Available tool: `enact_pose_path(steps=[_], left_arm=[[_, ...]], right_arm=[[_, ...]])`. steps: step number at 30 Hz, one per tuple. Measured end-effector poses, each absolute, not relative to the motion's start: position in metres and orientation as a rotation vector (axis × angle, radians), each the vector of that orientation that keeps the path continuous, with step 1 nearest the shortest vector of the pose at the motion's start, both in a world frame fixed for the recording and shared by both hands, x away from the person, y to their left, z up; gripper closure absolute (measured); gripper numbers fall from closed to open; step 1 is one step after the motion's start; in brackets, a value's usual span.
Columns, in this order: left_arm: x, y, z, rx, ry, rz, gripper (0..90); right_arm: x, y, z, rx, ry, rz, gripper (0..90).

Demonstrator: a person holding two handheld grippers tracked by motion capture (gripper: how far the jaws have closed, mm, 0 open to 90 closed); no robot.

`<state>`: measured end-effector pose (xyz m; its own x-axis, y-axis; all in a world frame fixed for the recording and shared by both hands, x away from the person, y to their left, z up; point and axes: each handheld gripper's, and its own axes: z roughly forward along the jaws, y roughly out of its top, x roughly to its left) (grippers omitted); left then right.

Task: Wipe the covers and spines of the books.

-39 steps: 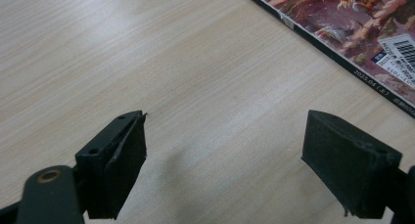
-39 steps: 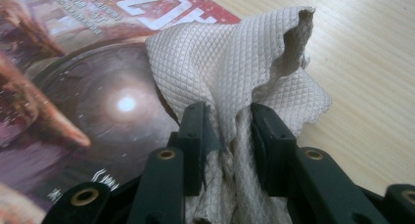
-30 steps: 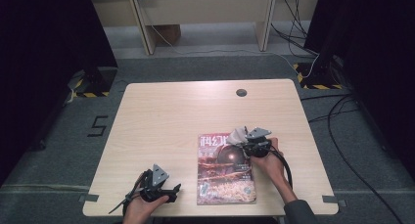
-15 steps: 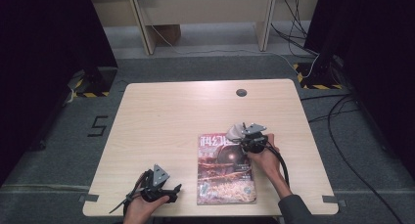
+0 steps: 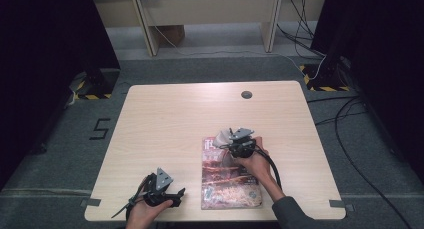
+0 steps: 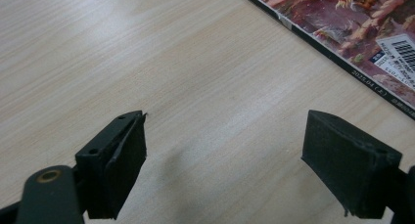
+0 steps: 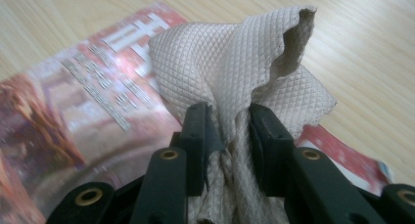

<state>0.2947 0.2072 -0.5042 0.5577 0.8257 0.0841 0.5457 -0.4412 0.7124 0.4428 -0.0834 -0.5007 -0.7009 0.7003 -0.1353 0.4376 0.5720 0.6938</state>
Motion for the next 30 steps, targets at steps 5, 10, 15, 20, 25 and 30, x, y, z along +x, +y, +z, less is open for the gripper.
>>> enact_pose_path(steps=[5, 10, 15, 20, 25, 30], left_arm=[[0.294, 0.207, -0.504, 2.161, 1.090, 0.568, 16.1], [0.294, 0.207, -0.504, 2.161, 1.087, 0.565, 16.2], [0.294, 0.207, -0.504, 2.162, 1.086, 0.566, 16.2], [0.294, 0.207, -0.504, 2.163, 1.089, 0.566, 16.2], [0.294, 0.207, -0.504, 2.163, 1.090, 0.566, 16.1], [0.294, 0.207, -0.504, 2.160, 1.094, 0.560, 15.8]], right_arm=[[0.446, -0.063, -0.500, 0.882, 2.434, 0.890, 70.6], [0.450, -0.046, -0.499, 0.866, 2.454, 0.892, 70.6], [0.447, -0.035, -0.499, 0.821, 2.462, 0.872, 70.6], [0.444, -0.034, -0.499, 0.812, 2.478, 0.892, 70.6], [0.438, -0.033, -0.499, 0.776, 2.496, 0.910, 70.6], [0.429, -0.033, -0.499, 0.768, 2.515, 0.923, 70.6]])
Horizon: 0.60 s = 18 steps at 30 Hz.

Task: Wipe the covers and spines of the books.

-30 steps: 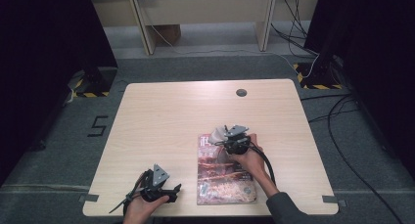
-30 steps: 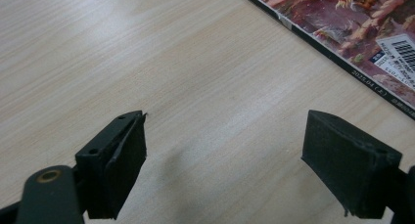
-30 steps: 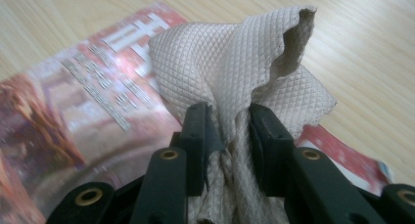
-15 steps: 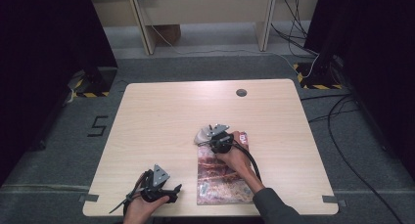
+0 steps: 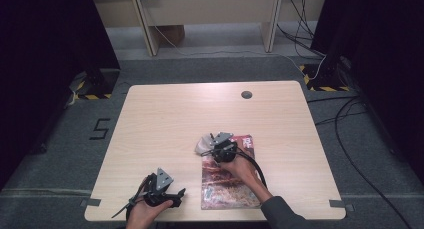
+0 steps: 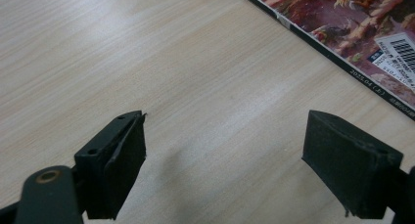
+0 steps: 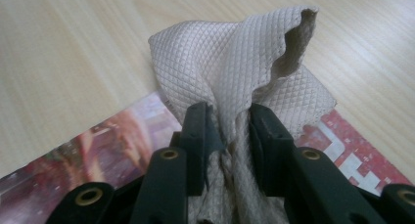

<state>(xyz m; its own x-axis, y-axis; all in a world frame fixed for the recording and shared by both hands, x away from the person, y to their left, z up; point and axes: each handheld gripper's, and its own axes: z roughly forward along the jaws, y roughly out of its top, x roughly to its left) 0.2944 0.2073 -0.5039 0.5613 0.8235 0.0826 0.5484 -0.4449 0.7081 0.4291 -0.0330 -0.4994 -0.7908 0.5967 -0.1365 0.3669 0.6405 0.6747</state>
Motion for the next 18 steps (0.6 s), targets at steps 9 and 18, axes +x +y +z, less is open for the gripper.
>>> enact_pose_path(steps=[9, 18], left_arm=[[0.295, 0.208, -0.504, 2.151, 1.104, 0.563, 15.6], [0.295, 0.209, -0.503, 2.153, 1.111, 0.574, 15.5]], right_arm=[[0.409, -0.035, -0.500, 0.704, 2.550, 0.954, 70.6], [0.384, -0.038, -0.502, 0.666, 2.574, 0.998, 70.6]])
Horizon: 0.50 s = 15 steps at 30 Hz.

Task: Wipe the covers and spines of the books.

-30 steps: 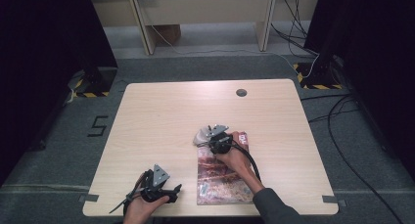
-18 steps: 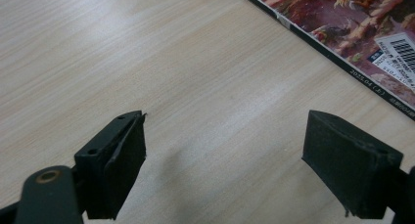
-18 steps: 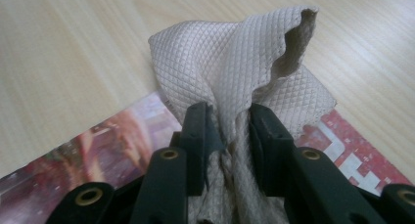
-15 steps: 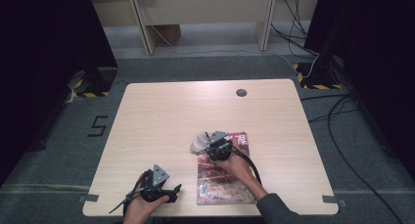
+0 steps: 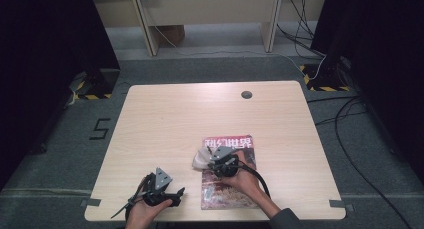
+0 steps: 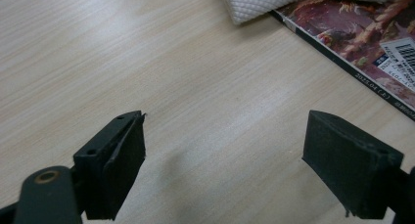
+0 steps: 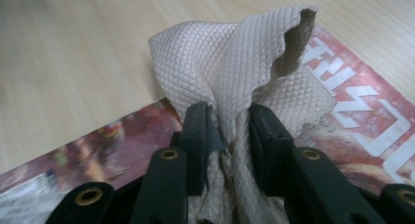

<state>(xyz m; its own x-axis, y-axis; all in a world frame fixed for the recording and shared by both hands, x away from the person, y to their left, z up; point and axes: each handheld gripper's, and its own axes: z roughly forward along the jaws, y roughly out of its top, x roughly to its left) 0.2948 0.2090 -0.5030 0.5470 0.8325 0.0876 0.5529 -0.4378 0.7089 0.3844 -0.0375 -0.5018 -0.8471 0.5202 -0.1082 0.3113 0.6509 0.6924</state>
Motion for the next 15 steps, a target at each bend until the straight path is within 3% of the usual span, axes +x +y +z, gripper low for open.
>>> enact_pose_path(steps=[15], left_arm=[[0.295, 0.210, -0.503, 2.147, 1.116, 0.582, 15.6]], right_arm=[[0.346, -0.048, -0.501, 0.585, 2.651, 1.041, 70.5]])
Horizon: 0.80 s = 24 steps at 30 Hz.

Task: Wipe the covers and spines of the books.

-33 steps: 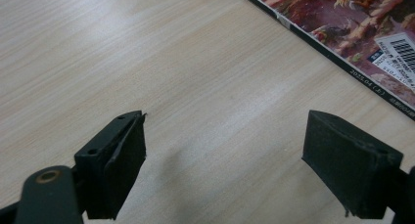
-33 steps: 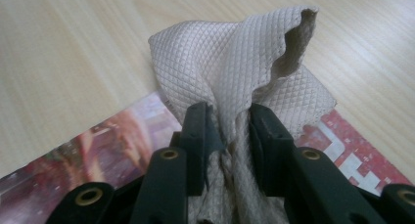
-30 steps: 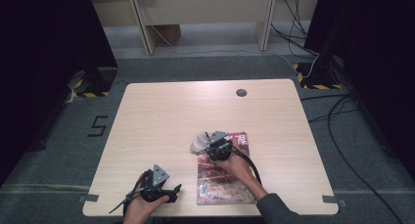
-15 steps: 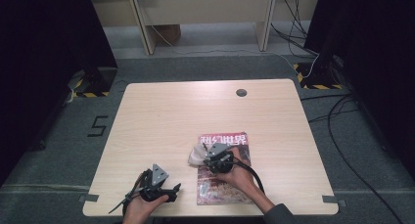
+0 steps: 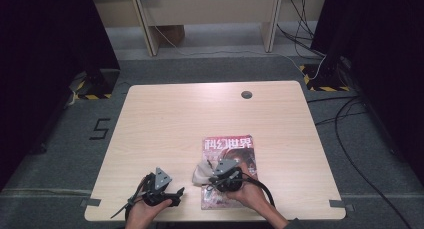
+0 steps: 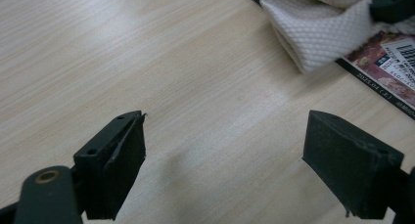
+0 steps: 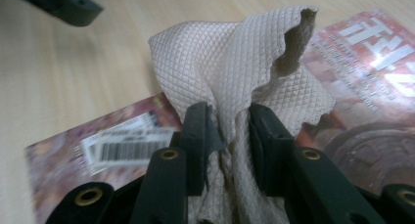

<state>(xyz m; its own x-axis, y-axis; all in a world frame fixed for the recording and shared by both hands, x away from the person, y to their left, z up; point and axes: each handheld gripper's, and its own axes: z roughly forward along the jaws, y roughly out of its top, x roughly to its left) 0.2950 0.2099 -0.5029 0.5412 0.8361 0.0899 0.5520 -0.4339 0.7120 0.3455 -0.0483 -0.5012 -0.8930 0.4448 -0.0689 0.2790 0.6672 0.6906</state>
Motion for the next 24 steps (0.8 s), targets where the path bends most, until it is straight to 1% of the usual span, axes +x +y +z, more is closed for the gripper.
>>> enact_pose_path(steps=[11, 24], left_arm=[[0.294, 0.210, -0.503, 2.149, 1.116, 0.580, 15.5], [0.294, 0.210, -0.503, 2.150, 1.113, 0.577, 15.6]], right_arm=[[0.316, -0.054, -0.500, 0.524, 2.694, 1.039, 70.5], [0.299, -0.070, -0.500, 0.534, 2.733, 1.068, 70.2]])
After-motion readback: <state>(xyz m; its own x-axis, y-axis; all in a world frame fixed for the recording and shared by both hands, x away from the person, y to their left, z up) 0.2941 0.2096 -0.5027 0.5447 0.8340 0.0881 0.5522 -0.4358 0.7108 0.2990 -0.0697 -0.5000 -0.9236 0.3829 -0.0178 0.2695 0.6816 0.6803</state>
